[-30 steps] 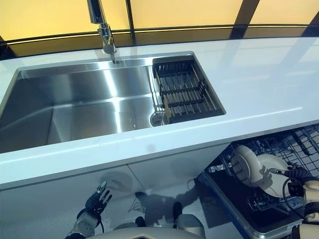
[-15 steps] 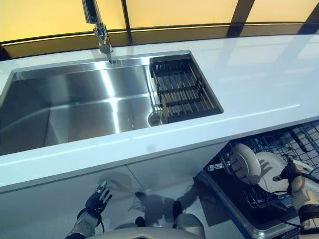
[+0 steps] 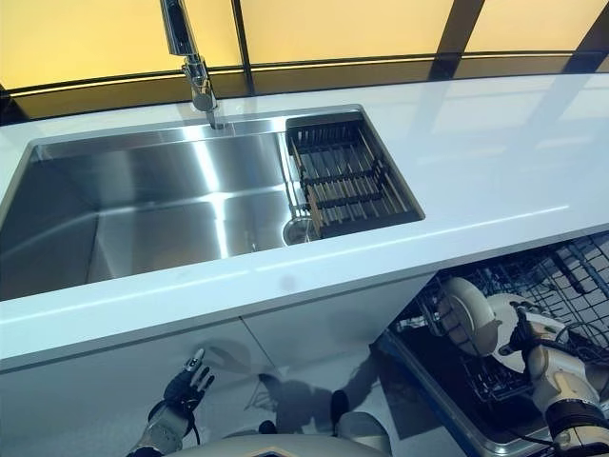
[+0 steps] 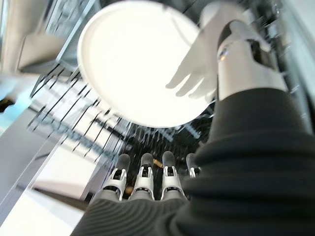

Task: Take plates into dishwasher

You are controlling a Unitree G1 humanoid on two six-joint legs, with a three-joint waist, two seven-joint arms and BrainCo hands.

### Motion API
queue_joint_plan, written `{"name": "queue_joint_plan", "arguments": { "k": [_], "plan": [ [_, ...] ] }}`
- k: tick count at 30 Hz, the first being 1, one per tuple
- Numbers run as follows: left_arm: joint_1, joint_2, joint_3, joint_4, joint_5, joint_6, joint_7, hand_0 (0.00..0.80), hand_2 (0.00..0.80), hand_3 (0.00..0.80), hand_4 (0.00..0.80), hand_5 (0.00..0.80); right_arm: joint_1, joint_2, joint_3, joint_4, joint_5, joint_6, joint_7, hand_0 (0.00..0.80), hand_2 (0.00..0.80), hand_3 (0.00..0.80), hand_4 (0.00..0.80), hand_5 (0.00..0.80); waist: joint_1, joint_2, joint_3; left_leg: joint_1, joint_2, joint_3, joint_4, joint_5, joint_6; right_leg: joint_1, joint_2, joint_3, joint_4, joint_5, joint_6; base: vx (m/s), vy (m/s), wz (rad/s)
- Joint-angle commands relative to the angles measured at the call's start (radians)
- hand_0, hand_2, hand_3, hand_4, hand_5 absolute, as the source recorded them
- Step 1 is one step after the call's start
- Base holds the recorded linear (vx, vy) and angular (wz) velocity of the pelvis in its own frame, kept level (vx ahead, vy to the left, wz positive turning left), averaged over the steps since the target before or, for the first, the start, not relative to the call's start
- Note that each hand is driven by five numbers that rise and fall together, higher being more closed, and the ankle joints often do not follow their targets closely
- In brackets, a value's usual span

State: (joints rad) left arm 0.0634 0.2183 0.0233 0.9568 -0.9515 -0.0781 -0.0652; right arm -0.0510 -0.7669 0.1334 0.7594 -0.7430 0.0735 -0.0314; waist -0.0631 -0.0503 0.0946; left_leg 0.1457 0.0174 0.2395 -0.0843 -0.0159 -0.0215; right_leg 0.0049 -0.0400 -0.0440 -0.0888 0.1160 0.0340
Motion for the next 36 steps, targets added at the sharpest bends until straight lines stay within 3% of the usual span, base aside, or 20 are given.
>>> {"name": "queue_joint_plan", "arguments": {
  "k": [1,8,20,28,36],
  "plan": [
    [-0.049,0.004,0.025,-0.033,0.035,-0.011,-0.003,0.000,0.000,0.000,0.000,0.000,-0.056,-0.034,0.031,0.026,0.048,0.016,0.023,0.000,0.000,0.000,0.000,0.000,0.010,-0.019,-0.016,-0.046,-0.053,-0.041,0.083,-0.090,0.045,0.015,-0.004,-0.038,0.046,-0.072,0.081,0.000,0.000,0.00],
    [-0.044,0.008,0.042,-0.032,0.034,-0.009,-0.010,0.000,0.000,0.000,0.000,0.000,-0.027,-0.025,0.013,0.016,0.045,0.007,0.045,0.000,0.000,0.000,0.000,0.000,0.005,-0.027,-0.013,-0.046,-0.051,-0.036,0.085,-0.089,0.045,0.014,-0.003,-0.037,0.048,-0.070,0.083,0.000,0.000,0.00],
    [-0.063,-0.001,0.021,-0.054,0.000,-0.027,-0.041,0.000,0.000,0.000,0.000,0.000,-0.044,0.044,0.056,0.114,0.072,0.060,0.021,0.000,0.000,0.000,0.000,0.000,0.016,-0.028,-0.003,-0.040,-0.048,-0.039,0.089,-0.090,0.049,0.019,-0.002,-0.037,0.048,-0.065,0.081,-0.002,-0.008,0.00],
    [-0.059,0.003,0.024,-0.035,0.002,-0.024,-0.033,0.000,0.000,0.000,0.000,0.000,-0.035,0.071,-0.011,0.216,0.287,0.101,-0.027,0.000,0.000,0.000,0.000,0.000,0.015,-0.024,-0.005,-0.032,-0.045,-0.042,0.078,-0.085,0.046,0.024,-0.001,-0.035,0.044,-0.063,0.081,0.000,0.000,0.00],
    [-0.050,0.016,0.043,-0.005,0.002,-0.026,-0.034,0.000,0.000,0.000,0.000,0.000,0.036,0.073,-0.132,0.259,0.417,0.066,-0.090,0.000,0.000,0.000,0.000,0.000,-0.006,-0.030,-0.001,-0.032,-0.045,-0.031,0.080,-0.088,0.048,0.014,0.005,-0.022,0.048,-0.059,0.085,0.000,0.000,0.00]
  ]
}}
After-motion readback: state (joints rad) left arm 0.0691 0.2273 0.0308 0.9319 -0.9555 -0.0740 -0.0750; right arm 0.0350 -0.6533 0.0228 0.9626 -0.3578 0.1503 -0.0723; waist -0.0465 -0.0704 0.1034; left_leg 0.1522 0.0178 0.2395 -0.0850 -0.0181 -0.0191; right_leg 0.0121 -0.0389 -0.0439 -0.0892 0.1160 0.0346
